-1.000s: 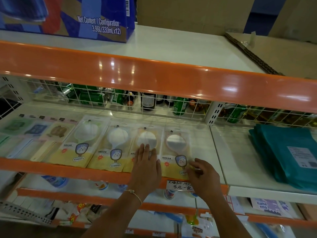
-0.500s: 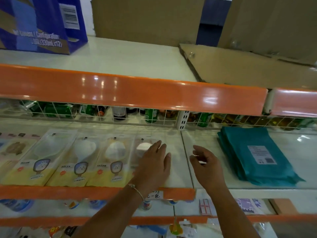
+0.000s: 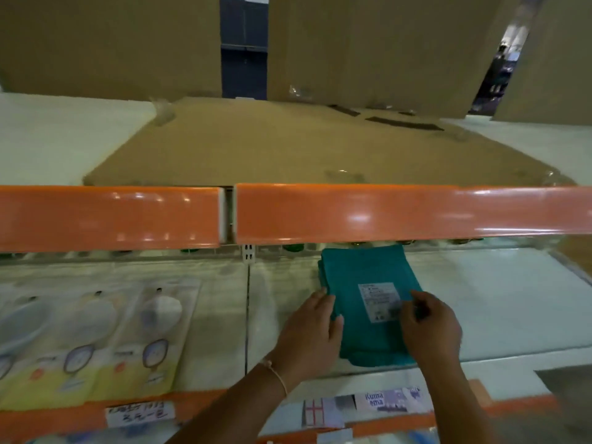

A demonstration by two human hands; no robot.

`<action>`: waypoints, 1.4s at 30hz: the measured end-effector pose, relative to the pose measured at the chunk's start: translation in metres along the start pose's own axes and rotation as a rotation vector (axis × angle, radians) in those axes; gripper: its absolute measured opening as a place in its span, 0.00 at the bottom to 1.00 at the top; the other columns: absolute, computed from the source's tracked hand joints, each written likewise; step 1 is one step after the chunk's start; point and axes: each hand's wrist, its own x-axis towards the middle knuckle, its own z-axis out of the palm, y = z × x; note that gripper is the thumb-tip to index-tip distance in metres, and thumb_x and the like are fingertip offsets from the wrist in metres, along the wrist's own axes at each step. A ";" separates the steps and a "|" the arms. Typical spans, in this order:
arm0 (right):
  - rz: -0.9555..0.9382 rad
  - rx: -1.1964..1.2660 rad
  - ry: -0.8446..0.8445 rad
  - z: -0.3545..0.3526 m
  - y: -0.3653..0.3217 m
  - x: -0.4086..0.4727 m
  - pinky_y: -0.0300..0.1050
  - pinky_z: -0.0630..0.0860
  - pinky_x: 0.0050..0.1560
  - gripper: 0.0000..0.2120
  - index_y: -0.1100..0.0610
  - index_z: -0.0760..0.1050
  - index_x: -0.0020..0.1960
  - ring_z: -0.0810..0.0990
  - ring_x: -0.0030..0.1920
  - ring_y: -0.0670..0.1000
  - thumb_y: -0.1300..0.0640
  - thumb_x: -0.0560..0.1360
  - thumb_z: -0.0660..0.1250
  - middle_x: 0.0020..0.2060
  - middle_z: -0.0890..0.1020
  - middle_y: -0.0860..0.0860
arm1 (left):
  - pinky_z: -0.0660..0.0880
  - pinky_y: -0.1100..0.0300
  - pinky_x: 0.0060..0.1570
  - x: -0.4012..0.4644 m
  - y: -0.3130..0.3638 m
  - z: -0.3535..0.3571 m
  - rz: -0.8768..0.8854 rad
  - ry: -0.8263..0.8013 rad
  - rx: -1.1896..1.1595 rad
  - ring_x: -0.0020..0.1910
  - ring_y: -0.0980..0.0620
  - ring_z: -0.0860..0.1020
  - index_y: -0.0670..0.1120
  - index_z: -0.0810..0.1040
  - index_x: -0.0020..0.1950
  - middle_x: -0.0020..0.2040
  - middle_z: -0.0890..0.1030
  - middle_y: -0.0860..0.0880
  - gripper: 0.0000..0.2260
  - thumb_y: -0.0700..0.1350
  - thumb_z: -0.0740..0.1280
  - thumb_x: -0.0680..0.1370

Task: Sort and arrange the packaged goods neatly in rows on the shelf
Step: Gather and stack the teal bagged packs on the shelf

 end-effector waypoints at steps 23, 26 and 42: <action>0.127 0.423 -0.333 -0.002 -0.051 0.021 0.47 0.62 0.33 0.15 0.58 0.71 0.30 0.65 0.28 0.52 0.58 0.76 0.66 0.24 0.68 0.55 | 0.70 0.65 0.64 -0.009 -0.024 -0.009 0.053 0.102 -0.412 0.66 0.62 0.68 0.57 0.65 0.71 0.67 0.69 0.56 0.18 0.58 0.55 0.81; 0.096 0.483 -0.311 0.013 -0.071 0.009 0.46 0.63 0.33 0.17 0.56 0.70 0.28 0.66 0.26 0.50 0.59 0.76 0.66 0.23 0.68 0.54 | 0.53 0.63 0.74 -0.029 -0.041 -0.030 0.190 0.080 -0.244 0.76 0.60 0.52 0.57 0.55 0.77 0.77 0.57 0.55 0.31 0.68 0.53 0.77; 0.100 0.721 -0.570 0.074 -0.137 -0.065 0.47 0.75 0.36 0.20 0.60 0.81 0.49 0.84 0.37 0.55 0.48 0.82 0.57 0.40 0.84 0.58 | 0.78 0.61 0.39 -0.081 -0.094 -0.088 -0.032 0.637 -0.526 0.40 0.57 0.81 0.55 0.77 0.62 0.47 0.84 0.52 0.12 0.51 0.66 0.79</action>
